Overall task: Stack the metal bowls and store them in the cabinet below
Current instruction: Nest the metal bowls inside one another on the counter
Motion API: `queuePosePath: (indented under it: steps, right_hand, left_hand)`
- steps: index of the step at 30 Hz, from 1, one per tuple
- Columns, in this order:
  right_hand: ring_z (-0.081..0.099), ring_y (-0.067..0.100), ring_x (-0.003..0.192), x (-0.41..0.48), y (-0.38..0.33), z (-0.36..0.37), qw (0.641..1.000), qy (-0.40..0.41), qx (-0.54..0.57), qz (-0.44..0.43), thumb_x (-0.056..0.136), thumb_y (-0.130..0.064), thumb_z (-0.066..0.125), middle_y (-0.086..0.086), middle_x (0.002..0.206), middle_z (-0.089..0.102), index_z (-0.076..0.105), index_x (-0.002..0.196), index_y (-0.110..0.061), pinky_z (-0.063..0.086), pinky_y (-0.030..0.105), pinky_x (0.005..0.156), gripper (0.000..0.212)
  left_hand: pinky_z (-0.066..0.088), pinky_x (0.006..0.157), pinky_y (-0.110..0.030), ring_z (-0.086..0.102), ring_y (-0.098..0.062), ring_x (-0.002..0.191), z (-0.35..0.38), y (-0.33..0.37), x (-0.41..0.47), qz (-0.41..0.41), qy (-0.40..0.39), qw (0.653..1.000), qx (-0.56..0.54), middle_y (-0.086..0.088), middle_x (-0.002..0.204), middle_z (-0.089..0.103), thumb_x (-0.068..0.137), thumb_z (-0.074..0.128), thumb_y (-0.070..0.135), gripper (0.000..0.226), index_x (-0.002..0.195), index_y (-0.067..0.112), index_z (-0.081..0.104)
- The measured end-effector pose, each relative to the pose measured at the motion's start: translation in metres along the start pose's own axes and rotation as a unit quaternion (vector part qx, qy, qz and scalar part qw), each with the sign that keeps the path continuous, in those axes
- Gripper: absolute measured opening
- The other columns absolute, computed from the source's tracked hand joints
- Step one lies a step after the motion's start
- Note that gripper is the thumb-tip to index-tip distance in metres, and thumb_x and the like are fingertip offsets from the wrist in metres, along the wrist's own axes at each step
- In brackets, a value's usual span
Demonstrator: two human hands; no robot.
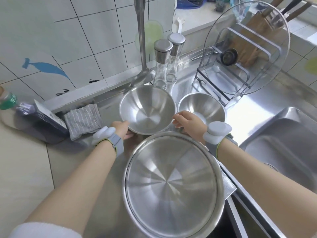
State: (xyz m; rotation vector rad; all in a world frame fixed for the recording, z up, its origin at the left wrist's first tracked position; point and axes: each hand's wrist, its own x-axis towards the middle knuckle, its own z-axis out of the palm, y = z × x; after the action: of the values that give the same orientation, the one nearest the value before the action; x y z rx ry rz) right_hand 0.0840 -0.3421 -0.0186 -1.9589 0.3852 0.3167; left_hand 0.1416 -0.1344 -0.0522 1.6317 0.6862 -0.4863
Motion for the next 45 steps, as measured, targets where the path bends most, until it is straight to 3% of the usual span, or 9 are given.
queuePosePath:
  steps: [3,7,12,19,22,26,30,34,45]
  right_hand:
    - [0.055,0.014,0.084,0.001,-0.001,-0.002,1.0,0.006,0.001,-0.007,0.095,-0.024,0.041,0.0,0.095,0.06,0.058,0.104,-0.009,0.041,0.02,0.061,0.024]
    - [0.057,0.013,0.082,0.0,-0.004,-0.003,0.999,0.027,-0.014,-0.024,0.094,-0.023,0.043,-0.003,0.091,0.06,0.058,0.1,-0.014,0.04,0.017,0.065,0.018]
    - [0.056,0.018,0.089,-0.003,-0.014,-0.002,0.996,0.077,-0.009,-0.051,0.094,-0.026,0.045,0.001,0.098,0.057,0.055,0.117,-0.008,0.041,0.026,0.078,0.031]
    - [0.055,0.021,0.104,-0.014,-0.021,-0.004,0.992,0.098,0.012,-0.076,0.093,-0.028,0.048,0.011,0.129,0.053,0.041,0.133,-0.007,0.044,0.035,0.092,0.045]
    - [0.057,0.027,0.112,-0.023,-0.022,-0.008,0.993,0.086,0.021,-0.082,0.094,-0.032,0.045,0.008,0.128,0.053,0.037,0.136,-0.008,0.045,0.035,0.092,0.049]
    - [0.059,0.011,0.077,-0.041,-0.018,-0.015,0.994,0.07,0.009,-0.083,0.096,-0.041,0.036,-0.005,0.101,0.058,0.038,0.133,-0.013,0.044,0.012,0.056,0.047]
    - [0.044,0.012,0.06,-0.056,-0.007,-0.026,0.99,0.095,-0.066,-0.082,0.096,-0.047,0.029,-0.007,0.065,0.042,0.043,0.081,-0.022,0.033,0.029,0.062,0.032]
    - [0.047,0.026,0.073,-0.071,0.009,-0.034,0.983,0.104,-0.131,-0.078,0.097,-0.035,0.035,0.001,0.068,0.048,0.046,0.097,-0.011,0.033,0.033,0.069,0.027]
    - [0.043,0.025,0.073,-0.097,0.041,-0.031,0.956,0.05,-0.287,-0.018,0.096,-0.024,0.037,0.007,0.067,0.042,0.023,0.06,-0.022,0.029,0.03,0.064,0.039]
  left_hand:
    - [0.05,0.077,-0.038,0.057,-0.03,0.089,-0.005,0.003,0.001,0.014,0.016,1.0,-0.012,-0.014,0.085,0.06,0.09,0.041,0.0,0.03,0.116,-0.007,0.055]
    - [0.054,0.041,-0.022,0.056,-0.025,0.065,-0.016,0.011,-0.004,0.055,0.04,0.998,0.013,-0.007,0.071,0.056,0.088,0.041,0.0,0.024,0.067,0.003,0.051]
    - [0.051,0.087,-0.054,0.053,-0.029,0.076,-0.038,0.021,-0.018,0.128,0.089,0.984,0.083,-0.022,0.077,0.054,0.083,0.046,0.009,0.022,0.062,0.005,0.048]
    - [0.031,0.057,-0.032,0.035,-0.022,0.066,-0.061,0.035,-0.041,0.24,0.192,0.935,0.18,-0.016,0.059,0.033,0.084,0.044,0.017,0.034,0.054,0.007,0.035]
    - [0.033,0.063,-0.034,0.037,-0.023,0.067,-0.062,0.037,-0.056,0.267,0.16,0.936,0.164,-0.018,0.068,0.037,0.083,0.047,0.021,0.025,0.064,0.005,0.043]
    - [0.036,0.07,-0.032,0.043,-0.023,0.071,-0.058,0.034,-0.077,0.272,0.096,0.946,0.148,-0.017,0.071,0.045,0.085,0.052,0.021,0.022,0.069,0.005,0.052]
    - [0.045,0.053,-0.022,0.051,-0.024,0.072,-0.045,0.029,-0.095,0.257,0.023,0.95,0.178,-0.016,0.078,0.052,0.087,0.053,0.016,0.018,0.078,0.003,0.059]
    - [0.05,0.04,-0.013,0.057,-0.023,0.063,-0.035,0.018,-0.109,0.224,-0.045,0.951,0.208,-0.015,0.088,0.059,0.091,0.05,0.012,0.014,0.092,0.003,0.06]
    - [0.055,0.074,-0.04,0.064,-0.036,0.075,-0.03,-0.013,-0.125,0.229,-0.076,0.88,0.409,-0.02,0.074,0.059,0.094,0.047,0.025,0.034,0.075,-0.001,0.058]
